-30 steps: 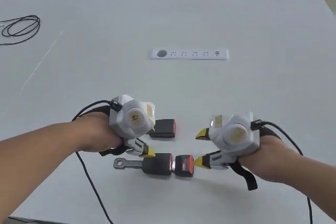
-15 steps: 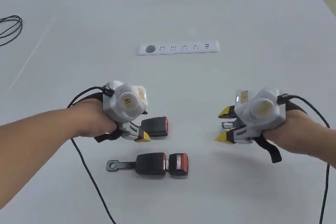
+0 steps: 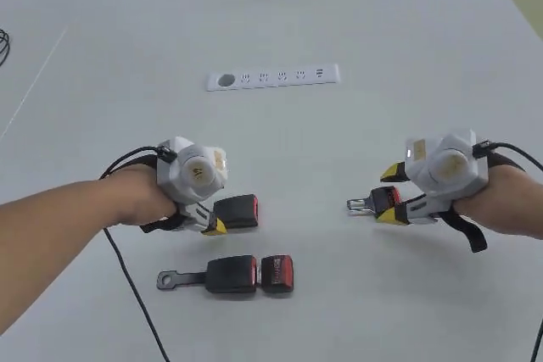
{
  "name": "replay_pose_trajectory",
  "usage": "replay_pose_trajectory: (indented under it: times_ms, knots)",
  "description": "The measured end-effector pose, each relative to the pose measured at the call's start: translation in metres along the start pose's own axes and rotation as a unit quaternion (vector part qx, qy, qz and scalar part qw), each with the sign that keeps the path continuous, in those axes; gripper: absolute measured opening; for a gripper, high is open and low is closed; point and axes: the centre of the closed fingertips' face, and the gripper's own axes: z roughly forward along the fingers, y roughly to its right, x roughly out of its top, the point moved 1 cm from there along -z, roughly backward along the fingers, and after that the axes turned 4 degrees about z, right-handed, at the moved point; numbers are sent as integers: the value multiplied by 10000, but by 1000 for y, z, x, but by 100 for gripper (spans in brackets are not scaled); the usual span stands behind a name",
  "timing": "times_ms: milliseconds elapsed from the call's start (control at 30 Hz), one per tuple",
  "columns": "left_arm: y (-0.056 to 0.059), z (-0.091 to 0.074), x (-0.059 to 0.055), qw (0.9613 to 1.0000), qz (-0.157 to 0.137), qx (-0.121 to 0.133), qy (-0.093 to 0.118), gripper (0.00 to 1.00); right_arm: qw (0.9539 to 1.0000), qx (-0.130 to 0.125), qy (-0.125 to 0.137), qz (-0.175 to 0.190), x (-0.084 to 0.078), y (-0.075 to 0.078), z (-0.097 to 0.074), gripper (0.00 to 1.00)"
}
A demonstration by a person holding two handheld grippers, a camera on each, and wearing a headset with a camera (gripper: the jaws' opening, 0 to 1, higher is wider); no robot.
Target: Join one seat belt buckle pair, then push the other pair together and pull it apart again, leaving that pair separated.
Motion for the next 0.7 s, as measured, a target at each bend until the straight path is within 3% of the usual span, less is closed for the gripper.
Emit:
replay_pose_trajectory:
  times_ms: [133,233,367,500,600,633,700]
  knots:
    - [2,6,-3,9999,-4,-133,-75,48,9998,119,-113,-146,-5,-3,4,38]
    - [7,8,-8,9994,62,-259,-201,46,9999,65,-79,-33,-7,1,2,35]
    - [7,7,-6,9994,-21,-302,-159,47,9999,64,-4,90,-10,4,3,35]
    - [21,6,-2,9976,64,-674,-163,37,9999,152,-9,66,-7,3,3,34]
    - [20,7,-1,9979,122,-613,-193,36,9998,218,-24,19,-8,3,3,34]
    - [20,7,-1,9978,165,-614,-198,36,9996,198,-103,-162,-10,3,4,32]
    - [21,7,0,9974,212,-653,-210,34,9997,221,-38,-34,-9,4,3,32]
